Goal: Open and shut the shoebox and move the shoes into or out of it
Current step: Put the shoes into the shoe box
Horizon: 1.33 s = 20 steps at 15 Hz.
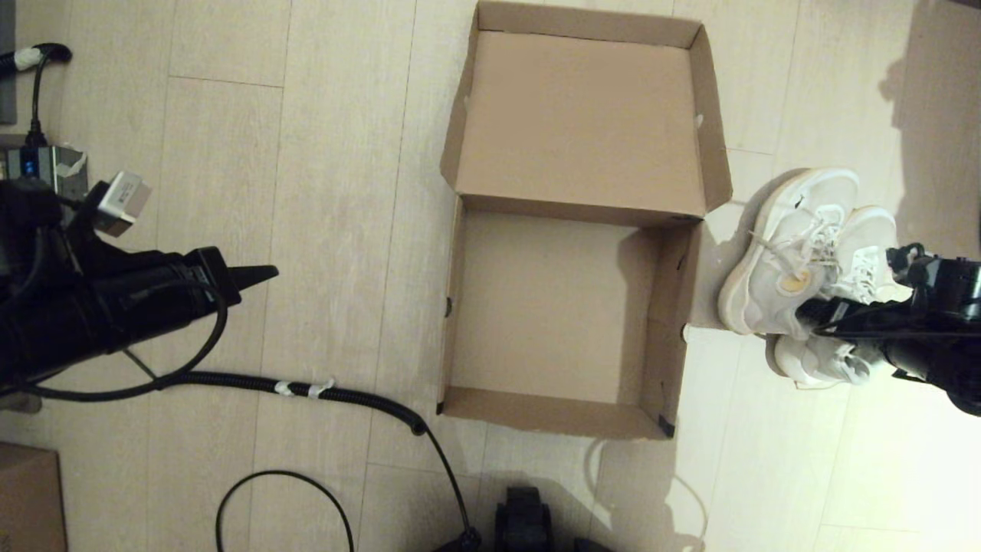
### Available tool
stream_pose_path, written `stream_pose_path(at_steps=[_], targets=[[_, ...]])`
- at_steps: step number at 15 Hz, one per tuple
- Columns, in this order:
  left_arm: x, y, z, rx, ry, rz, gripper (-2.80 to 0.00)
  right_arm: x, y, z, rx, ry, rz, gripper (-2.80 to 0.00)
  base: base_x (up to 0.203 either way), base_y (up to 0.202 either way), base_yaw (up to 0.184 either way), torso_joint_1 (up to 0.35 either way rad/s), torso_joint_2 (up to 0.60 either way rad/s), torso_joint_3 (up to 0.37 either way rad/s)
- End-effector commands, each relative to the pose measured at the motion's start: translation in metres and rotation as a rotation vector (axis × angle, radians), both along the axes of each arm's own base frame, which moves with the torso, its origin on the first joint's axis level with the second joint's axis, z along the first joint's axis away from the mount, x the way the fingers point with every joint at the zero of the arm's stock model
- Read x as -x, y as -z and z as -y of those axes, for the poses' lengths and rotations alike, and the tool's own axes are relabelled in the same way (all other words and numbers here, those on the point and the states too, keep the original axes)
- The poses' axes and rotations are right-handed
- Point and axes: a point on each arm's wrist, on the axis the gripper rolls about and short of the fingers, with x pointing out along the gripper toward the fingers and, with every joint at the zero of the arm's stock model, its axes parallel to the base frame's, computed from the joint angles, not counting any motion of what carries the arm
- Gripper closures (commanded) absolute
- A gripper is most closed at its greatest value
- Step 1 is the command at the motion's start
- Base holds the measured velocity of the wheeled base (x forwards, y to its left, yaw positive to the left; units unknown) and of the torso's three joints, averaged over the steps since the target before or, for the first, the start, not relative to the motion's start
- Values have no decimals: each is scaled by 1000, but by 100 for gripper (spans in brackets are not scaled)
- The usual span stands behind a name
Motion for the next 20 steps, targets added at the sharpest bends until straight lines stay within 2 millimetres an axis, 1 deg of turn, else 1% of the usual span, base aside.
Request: stream_pose_path(at_steps=[1, 2, 3, 8, 10, 12, 15, 17, 18, 20], targets=[[-1, 3, 0, 2, 0, -10, 0, -11, 25, 2, -10, -2, -37, -280, 0, 0, 0, 0, 0, 0], [-1, 3, 0, 2, 0, -10, 0, -12, 26, 1, -10, -6, -35, -280, 0, 0, 0, 0, 0, 0], [0, 3, -1, 2, -2, -10, 0, -14, 28, -1, -12, -11, -38, 0, 0, 0, 0, 0, 0, 0], [11, 15, -3, 5, -15, -50, 0, -19, 25, -6, -3, -26, -26, 0, 0, 0, 0, 0, 0, 0], [13, 14, -3, 6, -15, -44, 0, -19, 19, -7, 0, -26, -13, 0, 0, 0, 0, 0, 0, 0], [14, 11, -5, 7, -20, -34, 0, -10, -6, -9, 5, -28, 5, 0, 0, 0, 0, 0, 0, 0], [17, 8, -5, 7, -19, -17, 0, 16, -57, -15, 4, -30, 8, 0, 0, 0, 0, 0, 0, 0], [21, 4, -5, 5, -19, -2, 0, 43, -91, -21, 6, -35, 17, 0, 0, 0, 0, 0, 0, 0], [24, 1, -5, 4, -20, 13, 0, 59, -108, -25, 6, -50, 28, 0, 0, 0, 0, 0, 0, 0], [34, -6, -4, 2, -23, 39, 0, 89, -135, -33, 5, -94, 61, 0, 0, 0, 0, 0, 0, 0]])
